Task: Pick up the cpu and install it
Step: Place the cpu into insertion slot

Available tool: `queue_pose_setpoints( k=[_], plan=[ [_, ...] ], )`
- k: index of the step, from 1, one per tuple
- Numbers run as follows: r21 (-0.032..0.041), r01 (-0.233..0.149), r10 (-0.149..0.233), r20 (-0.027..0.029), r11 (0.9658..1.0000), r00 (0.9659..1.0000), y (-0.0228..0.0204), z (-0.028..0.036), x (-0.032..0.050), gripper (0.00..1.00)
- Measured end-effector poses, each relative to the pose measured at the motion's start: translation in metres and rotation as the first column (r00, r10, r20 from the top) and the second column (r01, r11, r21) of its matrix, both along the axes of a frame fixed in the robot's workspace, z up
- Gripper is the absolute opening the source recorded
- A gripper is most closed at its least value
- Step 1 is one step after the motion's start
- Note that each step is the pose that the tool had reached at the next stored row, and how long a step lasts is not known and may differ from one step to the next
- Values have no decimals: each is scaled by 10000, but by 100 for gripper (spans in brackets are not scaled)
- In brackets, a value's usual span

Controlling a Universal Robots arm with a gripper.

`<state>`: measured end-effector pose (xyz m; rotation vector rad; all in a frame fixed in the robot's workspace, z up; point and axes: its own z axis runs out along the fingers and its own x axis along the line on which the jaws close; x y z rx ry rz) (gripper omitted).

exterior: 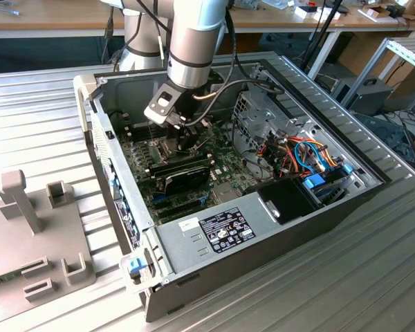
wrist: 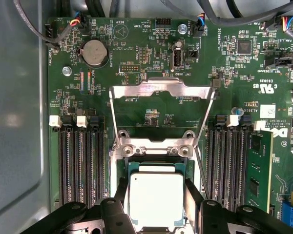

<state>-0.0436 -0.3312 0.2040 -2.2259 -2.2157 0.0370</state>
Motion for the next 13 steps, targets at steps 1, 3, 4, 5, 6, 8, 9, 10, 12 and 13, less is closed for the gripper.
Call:
queue_pose_setpoints(
  k=[1, 3, 4, 5, 6, 8, 9, 10, 12, 13],
  plan=[
    [0, 0, 0, 0, 10000, 10000, 0, -8, 0, 55],
    [-1, 0, 0, -1, 10000, 10000, -1, -21, 0, 55],
    [-2, 0, 0, -1, 10000, 10000, -1, -23, 0, 55],
    [-3, 0, 0, -2, 10000, 10000, -1, -23, 0, 55],
    [-3, -1, 1, -2, 10000, 10000, 0, -24, 0, 55],
    [-1, 0, 0, -1, 10000, 10000, 0, -25, 0, 55],
    [-1, 0, 0, -1, 10000, 10000, 0, -26, 0, 55],
    [0, 0, 0, 0, 10000, 10000, 0, -27, 0, 55],
    [-1, -1, 1, -1, 10000, 10000, 0, -37, 0, 55],
    [-1, 0, 0, -1, 10000, 10000, 0, -43, 0, 55]
  ],
)
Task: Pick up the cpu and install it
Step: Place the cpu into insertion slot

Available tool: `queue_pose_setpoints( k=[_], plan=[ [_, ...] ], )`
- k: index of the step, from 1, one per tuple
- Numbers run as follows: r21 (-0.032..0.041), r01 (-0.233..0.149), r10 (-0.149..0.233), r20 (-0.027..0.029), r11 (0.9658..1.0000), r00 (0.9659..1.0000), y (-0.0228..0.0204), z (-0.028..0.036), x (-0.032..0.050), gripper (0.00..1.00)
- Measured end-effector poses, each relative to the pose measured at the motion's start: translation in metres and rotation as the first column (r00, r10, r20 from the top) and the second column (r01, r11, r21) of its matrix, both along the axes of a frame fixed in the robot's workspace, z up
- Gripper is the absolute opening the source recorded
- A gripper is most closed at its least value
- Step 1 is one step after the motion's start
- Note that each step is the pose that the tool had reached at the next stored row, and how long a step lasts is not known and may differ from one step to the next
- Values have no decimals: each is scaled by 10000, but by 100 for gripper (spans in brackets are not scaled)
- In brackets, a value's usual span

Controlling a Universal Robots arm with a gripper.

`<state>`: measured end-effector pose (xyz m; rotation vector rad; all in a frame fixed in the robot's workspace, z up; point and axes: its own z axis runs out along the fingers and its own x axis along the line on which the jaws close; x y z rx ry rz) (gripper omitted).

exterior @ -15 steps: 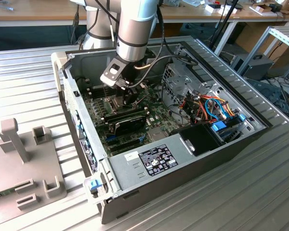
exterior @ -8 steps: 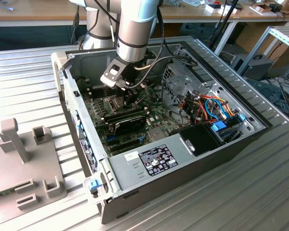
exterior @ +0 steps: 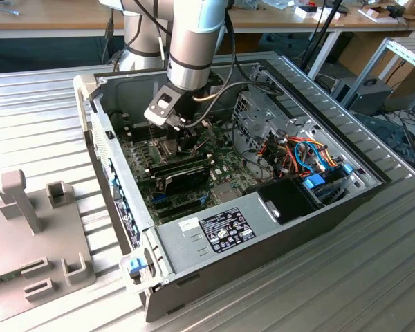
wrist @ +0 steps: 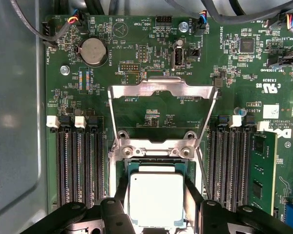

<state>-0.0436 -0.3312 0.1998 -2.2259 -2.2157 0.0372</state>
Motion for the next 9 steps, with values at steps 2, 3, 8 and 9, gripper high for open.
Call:
queue_pose_setpoints(
  k=[2, 3, 8, 9],
  plan=[
    [-1, -1, 1, 0, 10000, 10000, 0, -11, 0, 55],
    [-1, 0, 0, -1, 10000, 10000, 0, -12, 0, 55],
    [0, 0, 0, 0, 10000, 10000, 0, -15, 0, 55],
    [-1, 0, 0, -1, 10000, 10000, 0, -15, 0, 55]
  ],
)
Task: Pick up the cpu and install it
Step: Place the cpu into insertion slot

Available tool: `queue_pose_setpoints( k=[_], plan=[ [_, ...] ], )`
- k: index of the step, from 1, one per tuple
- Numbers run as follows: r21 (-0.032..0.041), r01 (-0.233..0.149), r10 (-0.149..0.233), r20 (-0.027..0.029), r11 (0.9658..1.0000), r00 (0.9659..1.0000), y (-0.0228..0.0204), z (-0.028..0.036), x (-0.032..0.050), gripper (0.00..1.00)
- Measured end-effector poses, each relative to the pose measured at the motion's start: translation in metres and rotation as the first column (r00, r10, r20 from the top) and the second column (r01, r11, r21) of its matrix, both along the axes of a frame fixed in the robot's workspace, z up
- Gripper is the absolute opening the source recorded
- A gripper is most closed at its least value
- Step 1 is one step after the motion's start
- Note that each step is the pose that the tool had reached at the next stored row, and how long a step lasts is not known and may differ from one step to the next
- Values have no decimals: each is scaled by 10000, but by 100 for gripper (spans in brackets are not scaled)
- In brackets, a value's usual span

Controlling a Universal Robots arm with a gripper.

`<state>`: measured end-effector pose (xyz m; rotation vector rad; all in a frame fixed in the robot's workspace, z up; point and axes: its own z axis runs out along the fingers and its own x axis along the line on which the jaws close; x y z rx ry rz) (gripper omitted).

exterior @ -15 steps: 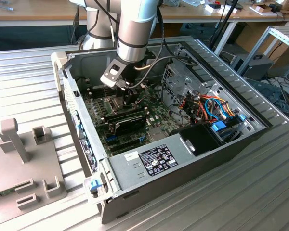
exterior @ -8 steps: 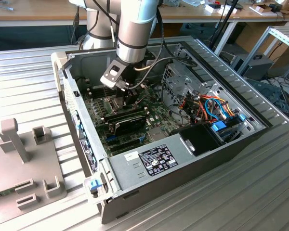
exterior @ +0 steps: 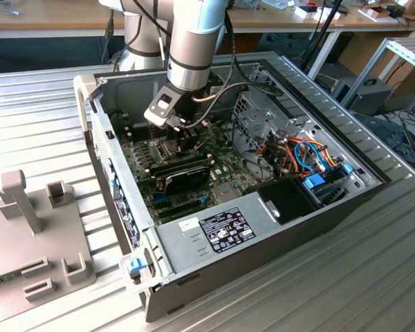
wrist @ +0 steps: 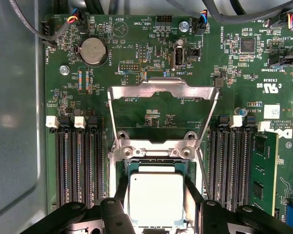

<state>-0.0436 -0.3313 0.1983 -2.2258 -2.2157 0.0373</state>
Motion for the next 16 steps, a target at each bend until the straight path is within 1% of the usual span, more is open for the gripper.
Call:
queue_pose_setpoints(
  k=[16],
  plan=[
    [-1, 0, 0, -1, 10000, 10000, 0, -14, 0, 55]
  ],
)
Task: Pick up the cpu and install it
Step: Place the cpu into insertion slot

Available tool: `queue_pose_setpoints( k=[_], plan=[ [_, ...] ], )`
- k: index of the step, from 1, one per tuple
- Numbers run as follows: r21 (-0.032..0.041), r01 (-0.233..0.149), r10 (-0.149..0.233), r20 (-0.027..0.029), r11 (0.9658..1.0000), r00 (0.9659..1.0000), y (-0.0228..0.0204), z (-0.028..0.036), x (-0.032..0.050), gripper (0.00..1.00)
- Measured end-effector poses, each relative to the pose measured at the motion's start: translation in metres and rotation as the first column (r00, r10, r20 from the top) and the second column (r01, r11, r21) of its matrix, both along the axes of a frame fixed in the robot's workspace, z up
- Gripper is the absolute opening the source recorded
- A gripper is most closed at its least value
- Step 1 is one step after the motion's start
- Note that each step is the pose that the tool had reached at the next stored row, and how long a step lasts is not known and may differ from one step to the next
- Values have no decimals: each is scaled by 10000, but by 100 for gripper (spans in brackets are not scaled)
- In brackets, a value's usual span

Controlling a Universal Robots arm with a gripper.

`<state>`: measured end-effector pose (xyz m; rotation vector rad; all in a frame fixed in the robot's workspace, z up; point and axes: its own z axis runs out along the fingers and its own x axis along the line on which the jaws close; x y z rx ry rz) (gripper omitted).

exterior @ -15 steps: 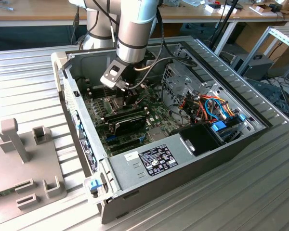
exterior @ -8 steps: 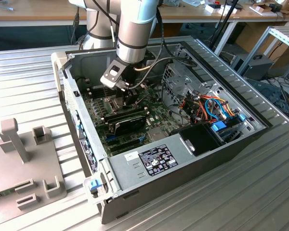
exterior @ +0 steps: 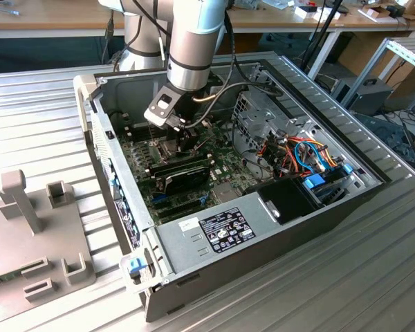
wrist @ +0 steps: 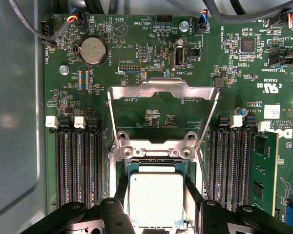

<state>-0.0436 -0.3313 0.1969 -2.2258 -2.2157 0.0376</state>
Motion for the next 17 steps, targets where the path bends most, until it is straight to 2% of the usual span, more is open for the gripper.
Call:
queue_pose_setpoints(
  k=[17],
  plan=[
    [14, 1, -1, 9, 10000, 10000, 2, -7, 1, 56]
  ],
)
